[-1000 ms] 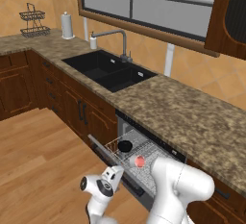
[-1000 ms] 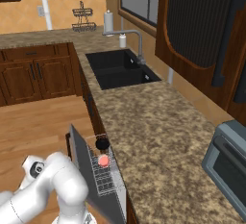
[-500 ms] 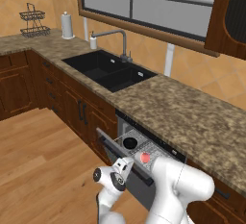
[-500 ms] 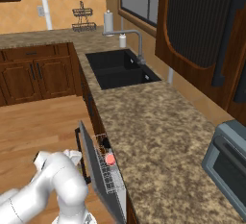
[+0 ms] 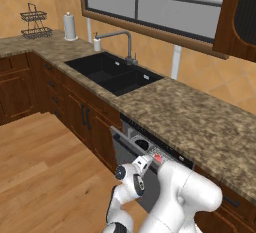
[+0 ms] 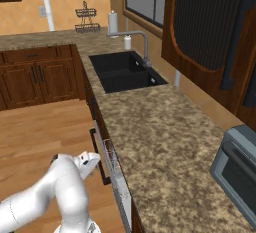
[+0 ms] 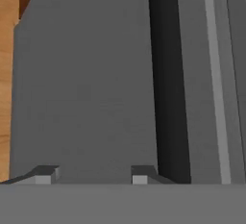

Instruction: Pick up the cup and bowl from the counter, place them in the dishwasher, and close the dishwasher door.

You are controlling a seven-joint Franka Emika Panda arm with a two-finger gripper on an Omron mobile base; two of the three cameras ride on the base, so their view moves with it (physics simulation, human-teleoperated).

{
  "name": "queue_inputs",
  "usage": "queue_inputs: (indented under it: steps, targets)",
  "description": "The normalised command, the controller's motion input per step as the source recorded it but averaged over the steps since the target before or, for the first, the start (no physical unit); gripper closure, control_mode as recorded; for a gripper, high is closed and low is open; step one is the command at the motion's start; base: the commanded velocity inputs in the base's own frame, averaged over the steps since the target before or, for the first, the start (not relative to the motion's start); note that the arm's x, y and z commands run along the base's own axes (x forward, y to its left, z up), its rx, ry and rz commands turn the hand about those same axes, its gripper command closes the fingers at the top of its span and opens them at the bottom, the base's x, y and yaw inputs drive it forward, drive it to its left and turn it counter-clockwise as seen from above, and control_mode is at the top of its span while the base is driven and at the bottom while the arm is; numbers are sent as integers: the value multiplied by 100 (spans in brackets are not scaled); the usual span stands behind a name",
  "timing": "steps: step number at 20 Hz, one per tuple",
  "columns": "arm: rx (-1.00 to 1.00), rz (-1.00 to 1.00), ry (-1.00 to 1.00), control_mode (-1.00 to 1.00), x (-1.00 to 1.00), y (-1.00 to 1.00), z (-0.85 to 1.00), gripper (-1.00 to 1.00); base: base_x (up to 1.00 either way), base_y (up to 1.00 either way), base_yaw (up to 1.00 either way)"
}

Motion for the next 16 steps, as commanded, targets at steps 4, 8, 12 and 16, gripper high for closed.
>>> queue_inputs:
  steps: [4, 8, 12, 16]
  targets:
    - [23, 0, -12, -100, 65, -100, 44, -100, 0, 0, 0]
    - [17, 0, -15, -100, 83, -100, 37, -100, 0, 0, 0]
    - [10, -2, -20, -100, 91, -100, 20, -100, 0, 0, 0]
    - [1, -14, -24, -100, 84, -79, 0, -100, 0, 0, 0]
